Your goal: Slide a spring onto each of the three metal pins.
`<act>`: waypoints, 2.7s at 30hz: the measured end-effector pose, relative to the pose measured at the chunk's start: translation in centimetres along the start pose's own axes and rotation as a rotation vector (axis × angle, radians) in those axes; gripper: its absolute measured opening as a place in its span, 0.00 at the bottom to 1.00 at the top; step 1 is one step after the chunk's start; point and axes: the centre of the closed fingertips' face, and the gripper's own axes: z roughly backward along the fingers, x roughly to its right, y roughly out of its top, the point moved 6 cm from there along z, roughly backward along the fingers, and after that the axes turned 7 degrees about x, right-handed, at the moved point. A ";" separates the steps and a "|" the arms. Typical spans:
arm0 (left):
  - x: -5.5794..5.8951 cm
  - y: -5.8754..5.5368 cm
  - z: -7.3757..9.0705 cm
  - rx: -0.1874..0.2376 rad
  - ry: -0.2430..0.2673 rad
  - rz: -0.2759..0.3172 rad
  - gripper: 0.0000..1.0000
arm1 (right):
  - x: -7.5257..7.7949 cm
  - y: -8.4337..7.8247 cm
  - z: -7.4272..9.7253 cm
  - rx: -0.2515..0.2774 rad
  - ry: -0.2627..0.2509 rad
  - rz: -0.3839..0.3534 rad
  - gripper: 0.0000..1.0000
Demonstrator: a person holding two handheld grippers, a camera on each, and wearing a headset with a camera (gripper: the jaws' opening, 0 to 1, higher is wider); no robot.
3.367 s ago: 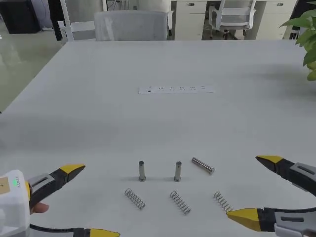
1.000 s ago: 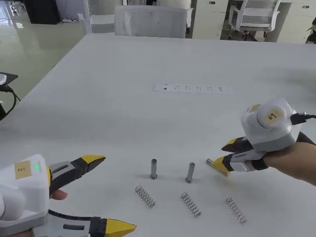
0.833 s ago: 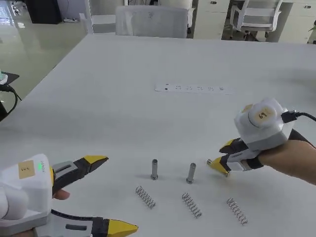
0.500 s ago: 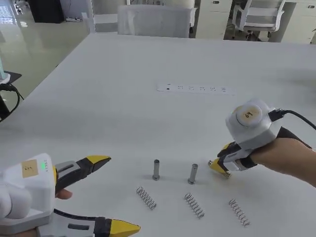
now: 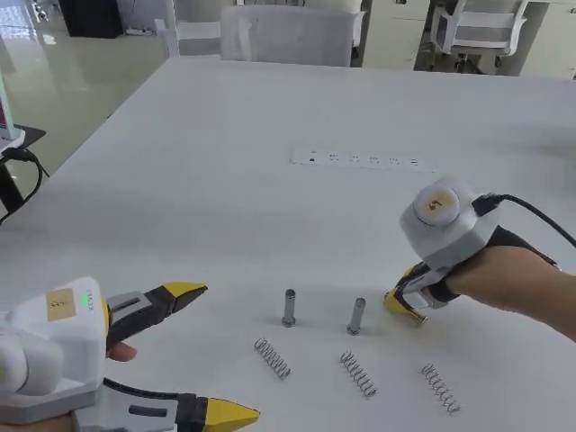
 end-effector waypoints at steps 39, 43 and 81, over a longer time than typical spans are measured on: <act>0.0 0.1 0.2 0.016 0.007 0.006 0.84 | 0.0 0.3 -0.4 -0.075 -0.009 -0.054 0.04; 0.1 0.3 0.2 0.018 0.005 0.003 0.84 | 0.2 0.2 -0.3 -0.055 -0.021 -0.078 0.04; 0.2 1.1 -0.2 0.020 -0.018 -0.016 0.83 | -0.9 0.5 3.9 0.120 -0.068 -0.141 0.04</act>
